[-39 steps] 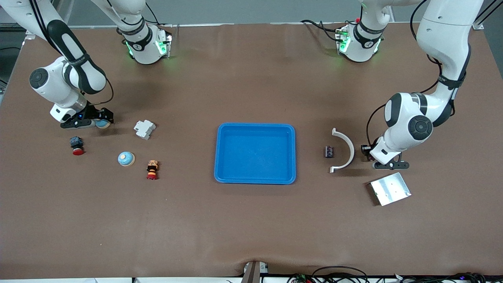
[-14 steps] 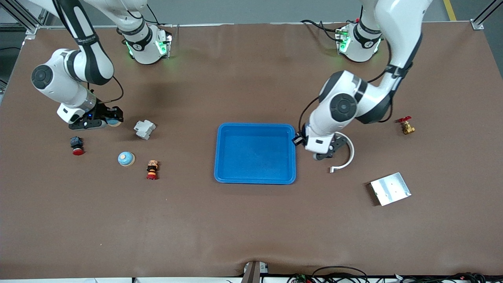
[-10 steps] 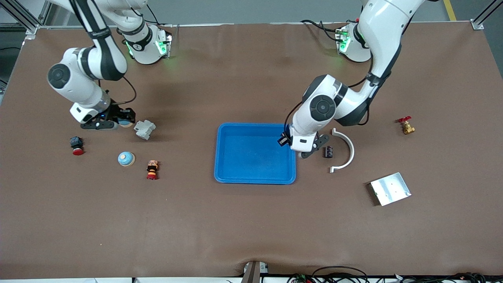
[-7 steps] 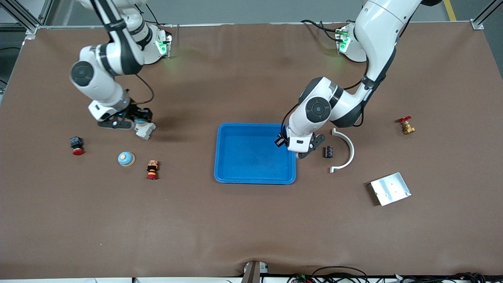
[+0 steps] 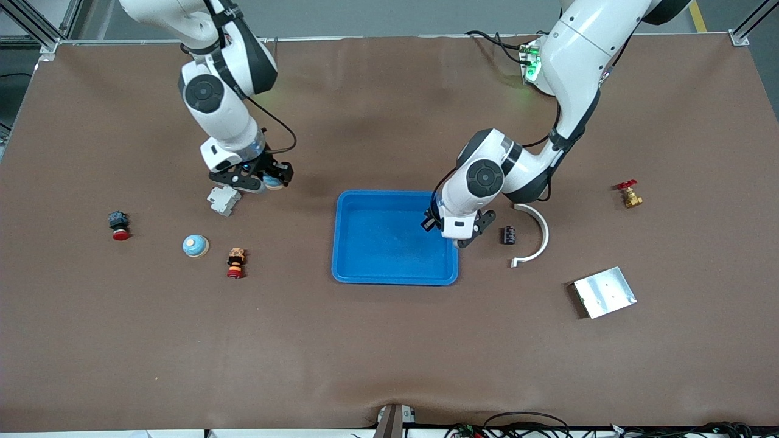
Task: Place electrolytic capacitor and blue bell in tray
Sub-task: 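Move the capacitor and bell over the blue tray with both grippers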
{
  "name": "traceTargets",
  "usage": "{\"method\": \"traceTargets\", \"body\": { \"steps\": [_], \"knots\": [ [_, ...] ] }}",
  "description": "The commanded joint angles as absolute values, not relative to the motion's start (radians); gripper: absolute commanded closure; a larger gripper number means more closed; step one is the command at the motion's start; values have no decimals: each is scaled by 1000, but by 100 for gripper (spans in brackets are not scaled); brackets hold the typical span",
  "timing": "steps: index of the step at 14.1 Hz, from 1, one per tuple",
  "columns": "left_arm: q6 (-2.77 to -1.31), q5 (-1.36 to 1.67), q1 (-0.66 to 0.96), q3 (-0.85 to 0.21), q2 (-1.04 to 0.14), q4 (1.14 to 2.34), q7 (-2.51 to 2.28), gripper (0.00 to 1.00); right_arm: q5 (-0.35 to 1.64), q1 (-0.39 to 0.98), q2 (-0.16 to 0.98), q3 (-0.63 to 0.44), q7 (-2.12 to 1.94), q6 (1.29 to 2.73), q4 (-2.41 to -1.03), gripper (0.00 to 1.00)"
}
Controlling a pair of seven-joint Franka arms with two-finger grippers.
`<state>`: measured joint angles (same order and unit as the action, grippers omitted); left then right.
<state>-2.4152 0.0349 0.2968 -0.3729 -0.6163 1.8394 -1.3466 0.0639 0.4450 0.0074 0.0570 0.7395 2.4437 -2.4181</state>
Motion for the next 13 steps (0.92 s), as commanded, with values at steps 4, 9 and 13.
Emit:
{"method": "traceTargets", "body": {
  "steps": [4, 9, 13],
  "knots": [
    [-2445, 40, 318, -360, -637, 1839, -1378, 86, 63, 607, 201, 43, 1018, 2416, -2188, 100],
    [-2445, 40, 325, -359, -646, 1853, -1378, 82, 58, 705, 362, 41, 1210, 2379, -2007, 100],
    [-2447, 38, 330, -353, -650, 1855, -1378, 76, 37, 748, 486, 35, 1310, 2384, -1904, 100]
  ]
}}
